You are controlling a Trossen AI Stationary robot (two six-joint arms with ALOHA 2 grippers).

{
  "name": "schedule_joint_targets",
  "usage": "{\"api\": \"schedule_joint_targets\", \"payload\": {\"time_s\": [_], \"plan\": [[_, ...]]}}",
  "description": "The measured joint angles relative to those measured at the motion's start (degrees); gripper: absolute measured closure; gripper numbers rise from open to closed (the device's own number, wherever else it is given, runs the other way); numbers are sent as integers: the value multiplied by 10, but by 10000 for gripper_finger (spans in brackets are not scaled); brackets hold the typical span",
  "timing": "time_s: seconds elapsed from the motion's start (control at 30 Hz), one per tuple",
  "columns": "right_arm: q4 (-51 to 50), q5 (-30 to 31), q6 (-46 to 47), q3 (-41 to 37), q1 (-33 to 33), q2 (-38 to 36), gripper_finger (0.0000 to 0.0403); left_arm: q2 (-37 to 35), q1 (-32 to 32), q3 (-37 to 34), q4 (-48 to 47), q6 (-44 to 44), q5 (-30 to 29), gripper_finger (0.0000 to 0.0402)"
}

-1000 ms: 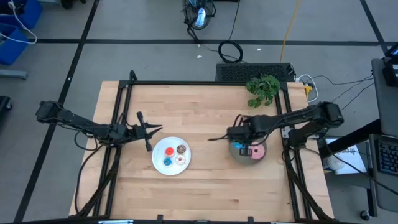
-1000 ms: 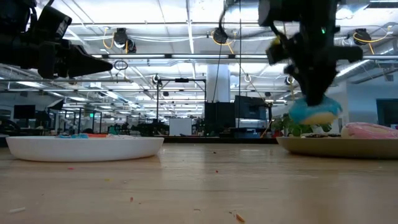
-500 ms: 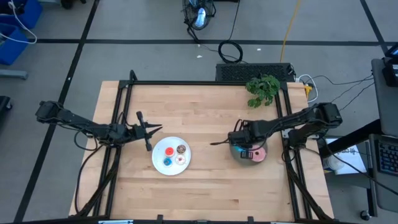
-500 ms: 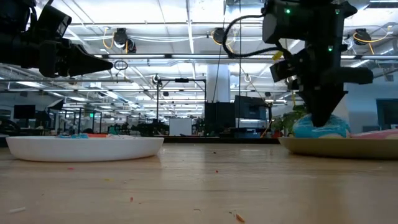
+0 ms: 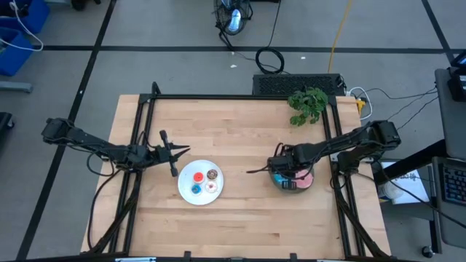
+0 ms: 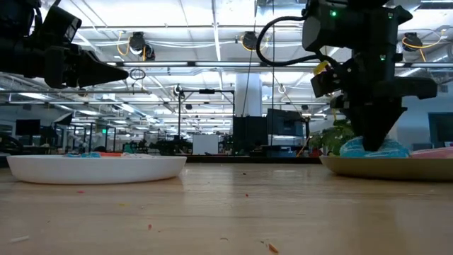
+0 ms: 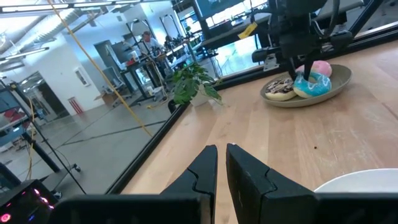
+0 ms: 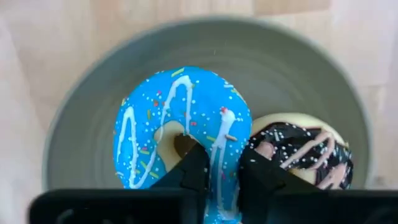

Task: Pick & Place donuts
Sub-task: Put the big blue donut on the gray plate, then return to Home Position

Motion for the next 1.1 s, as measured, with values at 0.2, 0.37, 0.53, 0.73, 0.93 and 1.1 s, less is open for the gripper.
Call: {"api": "schedule_joint_targets", "payload": {"time_s": [0.2,0.37,0.53,0.73,0.93,1.1], "plan": [[3,20,3,1,2,0,239,0,0,0,0,0,0,360],[0,23,12,5,1,-4,180,0,0,0,0,0,0,360],[0,22,17,5,1,-4,153,0,0,0,0,0,0,360],[-2,22,16,5,1,-11,141,0,0,0,1,0,0,360],[-4,21,16,5,0,-50,140,0,0,0,1,4,0,360],[2,20,34,5,0,-111,142,0,0,0,1,16,-3,360]]}}
